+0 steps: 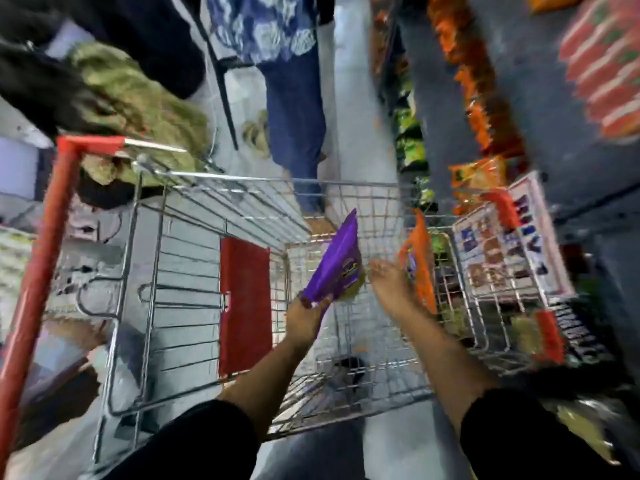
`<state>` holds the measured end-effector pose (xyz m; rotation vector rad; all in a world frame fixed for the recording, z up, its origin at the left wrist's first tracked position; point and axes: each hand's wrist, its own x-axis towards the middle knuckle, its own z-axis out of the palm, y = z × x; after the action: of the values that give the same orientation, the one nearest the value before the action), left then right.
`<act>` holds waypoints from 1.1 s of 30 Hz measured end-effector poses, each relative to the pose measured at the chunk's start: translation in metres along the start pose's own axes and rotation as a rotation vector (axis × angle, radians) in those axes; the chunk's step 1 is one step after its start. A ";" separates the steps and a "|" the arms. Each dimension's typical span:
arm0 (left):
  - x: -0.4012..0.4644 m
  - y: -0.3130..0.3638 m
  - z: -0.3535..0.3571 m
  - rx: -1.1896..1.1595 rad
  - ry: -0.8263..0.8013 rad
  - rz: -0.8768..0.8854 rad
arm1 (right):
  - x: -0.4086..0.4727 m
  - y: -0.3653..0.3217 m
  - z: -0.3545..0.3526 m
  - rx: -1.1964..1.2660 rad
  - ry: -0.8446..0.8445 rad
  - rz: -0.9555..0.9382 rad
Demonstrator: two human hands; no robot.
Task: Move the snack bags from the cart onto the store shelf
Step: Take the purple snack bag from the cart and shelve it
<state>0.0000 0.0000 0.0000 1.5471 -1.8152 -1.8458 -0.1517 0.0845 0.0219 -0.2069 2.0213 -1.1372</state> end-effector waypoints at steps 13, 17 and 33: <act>0.061 -0.060 0.037 0.107 0.022 -0.057 | 0.114 0.042 0.025 -0.027 0.094 -0.044; 0.071 -0.064 0.034 -0.014 0.075 -0.001 | 0.133 0.051 0.027 0.025 0.007 -0.023; 0.036 0.025 -0.002 -0.041 0.209 0.019 | 0.070 0.021 0.007 0.079 0.251 -0.096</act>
<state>-0.0287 -0.0333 0.0002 1.6338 -1.6832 -1.6327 -0.1892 0.0587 -0.0353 -0.1271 2.1986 -1.3577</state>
